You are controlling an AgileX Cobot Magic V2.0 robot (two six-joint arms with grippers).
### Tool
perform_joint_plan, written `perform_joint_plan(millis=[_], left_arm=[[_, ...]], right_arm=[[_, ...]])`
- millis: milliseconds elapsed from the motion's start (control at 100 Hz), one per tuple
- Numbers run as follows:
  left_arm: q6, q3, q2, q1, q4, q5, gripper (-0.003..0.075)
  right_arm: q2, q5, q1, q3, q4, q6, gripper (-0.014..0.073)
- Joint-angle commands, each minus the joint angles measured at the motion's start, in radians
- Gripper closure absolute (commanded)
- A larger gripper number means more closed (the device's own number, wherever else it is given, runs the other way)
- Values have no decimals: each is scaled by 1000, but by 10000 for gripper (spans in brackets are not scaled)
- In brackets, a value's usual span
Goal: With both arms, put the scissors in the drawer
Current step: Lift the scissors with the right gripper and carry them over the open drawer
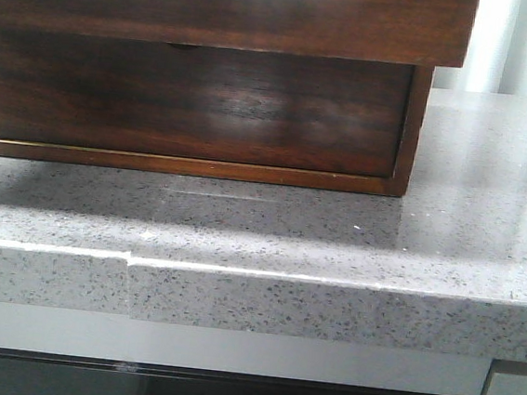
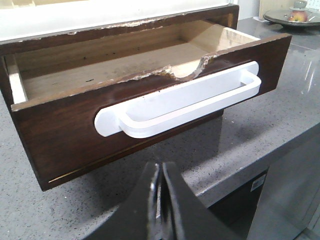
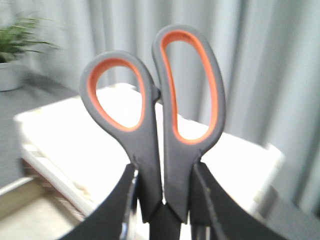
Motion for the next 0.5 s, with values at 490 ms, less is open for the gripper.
perform_joint_plan(millis=[490], left_arm=[[2, -34, 11, -1, -62, -49, 739]], right_arm=[[320, 8, 309, -86, -31, -354, 666]])
